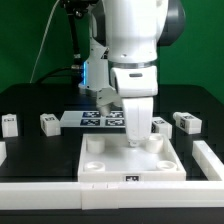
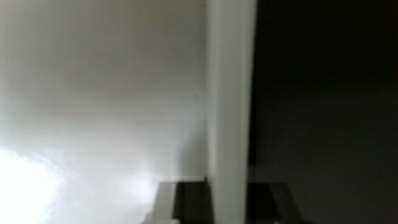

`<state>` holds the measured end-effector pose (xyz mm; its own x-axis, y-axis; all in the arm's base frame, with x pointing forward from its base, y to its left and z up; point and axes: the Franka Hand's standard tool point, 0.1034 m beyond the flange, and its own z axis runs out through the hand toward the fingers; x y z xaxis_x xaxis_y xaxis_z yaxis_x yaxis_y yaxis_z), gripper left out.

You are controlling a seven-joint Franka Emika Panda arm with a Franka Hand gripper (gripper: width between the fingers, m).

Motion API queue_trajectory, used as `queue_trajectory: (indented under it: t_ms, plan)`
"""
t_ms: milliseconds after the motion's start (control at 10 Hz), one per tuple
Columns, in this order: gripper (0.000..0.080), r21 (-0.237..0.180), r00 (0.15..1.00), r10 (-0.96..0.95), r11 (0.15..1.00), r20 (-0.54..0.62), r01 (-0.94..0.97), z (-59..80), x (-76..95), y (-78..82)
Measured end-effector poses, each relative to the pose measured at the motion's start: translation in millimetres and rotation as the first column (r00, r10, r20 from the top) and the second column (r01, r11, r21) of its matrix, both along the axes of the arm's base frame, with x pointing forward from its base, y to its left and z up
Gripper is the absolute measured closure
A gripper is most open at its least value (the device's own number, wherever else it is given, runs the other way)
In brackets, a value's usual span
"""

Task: Assemble one leg

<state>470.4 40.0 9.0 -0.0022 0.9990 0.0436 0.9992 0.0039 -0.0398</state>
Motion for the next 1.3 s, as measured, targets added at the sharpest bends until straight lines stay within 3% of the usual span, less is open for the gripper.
queue_trajectory:
  t_ms: [400, 800, 900, 1000, 1100, 1200, 1300]
  plan:
    - [0.0738, 0.009, 1.0, -0.003, 1.0, 0.026, 0.003, 0.0, 22.7, 36.1]
    - [0.0738, 0.006, 1.0, -0.001, 1.0, 0.008, 0.001, -0.1, 23.2, 43.8]
    - [0.0701, 0.005, 1.0, -0.002, 1.0, 0.008, 0.002, -0.3, 23.1, 43.4]
    - [0.0488, 0.005, 1.0, -0.002, 1.0, 0.008, 0.002, -0.3, 23.1, 43.1]
    - [0.0488, 0.005, 1.0, -0.003, 1.0, 0.007, 0.003, -0.3, 23.1, 42.9]
    - [0.0312, 0.005, 1.0, -0.003, 1.0, 0.007, 0.003, -0.3, 23.2, 42.6]
    - [0.0312, 0.005, 1.0, -0.004, 1.0, 0.007, 0.004, -0.4, 23.2, 42.5]
